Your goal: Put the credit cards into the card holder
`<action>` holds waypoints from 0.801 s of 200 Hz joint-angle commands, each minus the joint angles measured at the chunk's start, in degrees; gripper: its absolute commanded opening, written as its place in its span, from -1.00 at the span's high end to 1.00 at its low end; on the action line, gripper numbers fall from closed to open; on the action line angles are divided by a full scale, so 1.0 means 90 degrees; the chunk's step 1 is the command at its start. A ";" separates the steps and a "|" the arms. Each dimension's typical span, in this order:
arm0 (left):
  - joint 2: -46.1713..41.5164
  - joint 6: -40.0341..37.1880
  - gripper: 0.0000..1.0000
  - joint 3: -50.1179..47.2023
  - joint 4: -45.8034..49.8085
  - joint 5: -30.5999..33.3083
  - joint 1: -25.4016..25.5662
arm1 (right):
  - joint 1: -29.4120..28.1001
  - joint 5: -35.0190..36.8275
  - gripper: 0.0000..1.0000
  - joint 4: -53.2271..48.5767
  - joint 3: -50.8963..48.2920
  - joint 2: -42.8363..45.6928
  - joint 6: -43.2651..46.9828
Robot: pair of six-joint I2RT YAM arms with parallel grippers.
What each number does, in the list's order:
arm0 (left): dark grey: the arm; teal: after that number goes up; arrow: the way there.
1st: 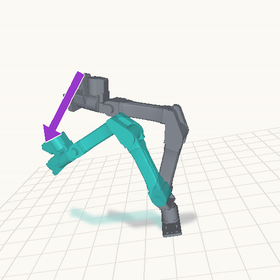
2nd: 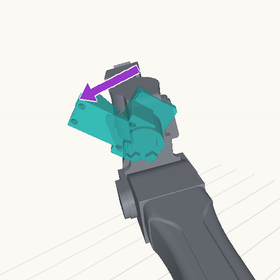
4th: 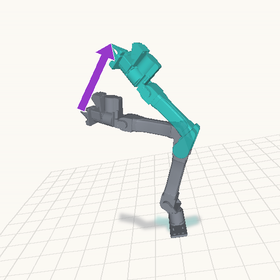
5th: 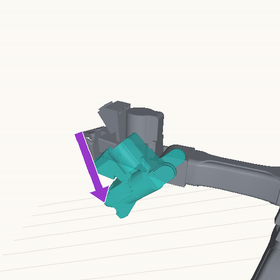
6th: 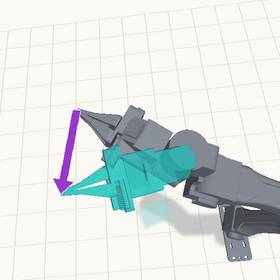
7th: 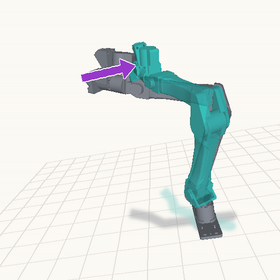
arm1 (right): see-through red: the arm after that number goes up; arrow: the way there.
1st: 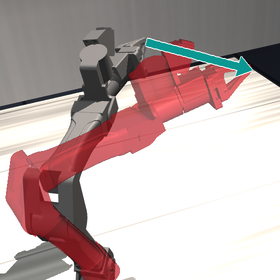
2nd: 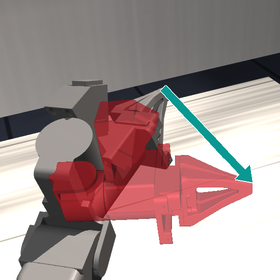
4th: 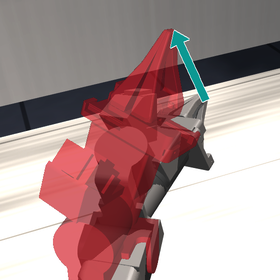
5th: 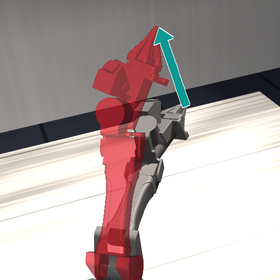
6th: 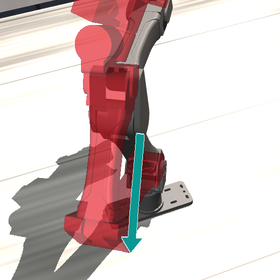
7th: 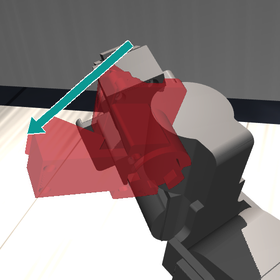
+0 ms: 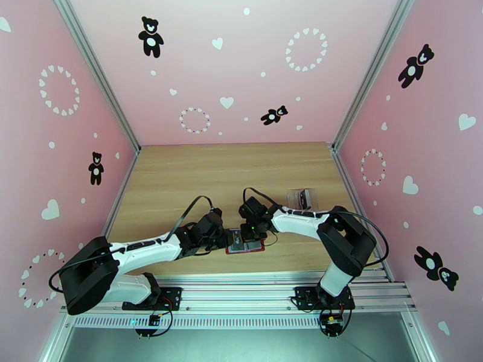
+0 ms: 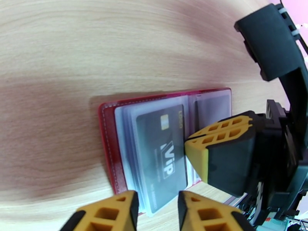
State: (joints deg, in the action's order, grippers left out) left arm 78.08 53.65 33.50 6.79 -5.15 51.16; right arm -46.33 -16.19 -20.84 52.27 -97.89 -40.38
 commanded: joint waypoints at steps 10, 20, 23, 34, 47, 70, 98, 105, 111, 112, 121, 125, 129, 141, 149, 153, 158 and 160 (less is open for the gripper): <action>0.0240 -0.0087 0.31 0.0145 -0.0109 -0.0032 0.0034 | -0.0038 0.0148 1.00 -0.0095 -0.0104 -0.0195 0.0043; 0.0277 -0.0092 0.31 0.0160 -0.0144 -0.0052 0.0039 | -0.0036 0.0149 1.00 -0.0090 -0.0114 -0.0186 0.0043; 0.0286 -0.0092 0.31 0.0164 -0.0143 -0.0055 0.0039 | -0.0038 0.0150 1.00 -0.0092 -0.0114 -0.0195 0.0043; 0.0333 -0.0092 0.31 0.0175 -0.0184 -0.0098 0.0039 | -0.0038 0.0148 1.00 -0.0086 -0.0122 -0.0189 0.0041; 0.0374 -0.0082 0.31 0.0175 -0.0297 -0.0172 0.0038 | -0.0039 0.0148 1.00 -0.0063 -0.0124 -0.0194 0.0031; 0.0502 -0.0067 0.31 0.0204 -0.0443 -0.0275 0.0034 | -0.0037 0.0138 1.00 -0.0053 -0.0134 -0.0204 0.0033; 0.0591 -0.0043 0.33 0.0209 -0.0551 -0.0331 0.0048 | -0.0038 0.0138 1.00 -0.0051 -0.0139 -0.0197 0.0032; 0.0598 -0.0040 0.33 0.0221 -0.0563 -0.0336 0.0048 | -0.0038 0.0138 1.00 -0.0049 -0.0144 -0.0199 0.0028; 0.0604 -0.0043 0.34 0.0224 -0.0571 -0.0342 0.0048 | -0.0042 0.0138 1.00 -0.0048 -0.0142 -0.0195 0.0029; 0.0602 -0.0043 0.34 0.0219 -0.0570 -0.0344 0.0044 | -0.0040 0.0138 1.00 -0.0053 -0.0143 -0.0187 0.0031; 0.0623 -0.0047 0.33 0.0233 -0.0570 -0.0338 0.0054 | -0.0038 0.0144 1.00 -0.0049 -0.0141 -0.0192 0.0034; 0.0623 -0.0052 0.34 0.0236 -0.0571 -0.0344 0.0058 | -0.0038 0.0139 1.00 -0.0050 -0.0144 -0.0193 0.0031; 0.0622 -0.0053 0.34 0.0242 -0.0574 -0.0345 0.0067 | -0.0038 0.0138 1.00 -0.0048 -0.0144 -0.0195 0.0030; 0.0641 -0.0047 0.34 0.0243 -0.0569 -0.0346 0.0065 | -0.0038 0.0133 1.00 -0.0041 -0.0148 -0.0197 0.0029; 0.0641 -0.0051 0.34 0.0251 -0.0570 -0.0340 0.0077 | -0.0038 0.0129 1.00 -0.0039 -0.0153 -0.0193 0.0033; 0.0644 -0.0045 0.34 0.0251 -0.0574 -0.0345 0.0073 | -0.0038 0.0128 1.00 -0.0040 -0.0149 -0.0189 0.0034; 0.0644 -0.0052 0.34 0.0254 -0.0562 -0.0346 0.0076 | -0.0036 0.0128 1.00 -0.0039 -0.0152 -0.0194 0.0028; 0.0649 -0.0053 0.34 0.0253 -0.0567 -0.0346 0.0077 | -0.0037 0.0128 1.00 -0.0038 -0.0148 -0.0196 0.0031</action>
State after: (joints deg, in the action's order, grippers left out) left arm 83.18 53.65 34.26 2.37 -7.11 51.22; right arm -46.33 -16.19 -20.80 52.25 -97.89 -40.32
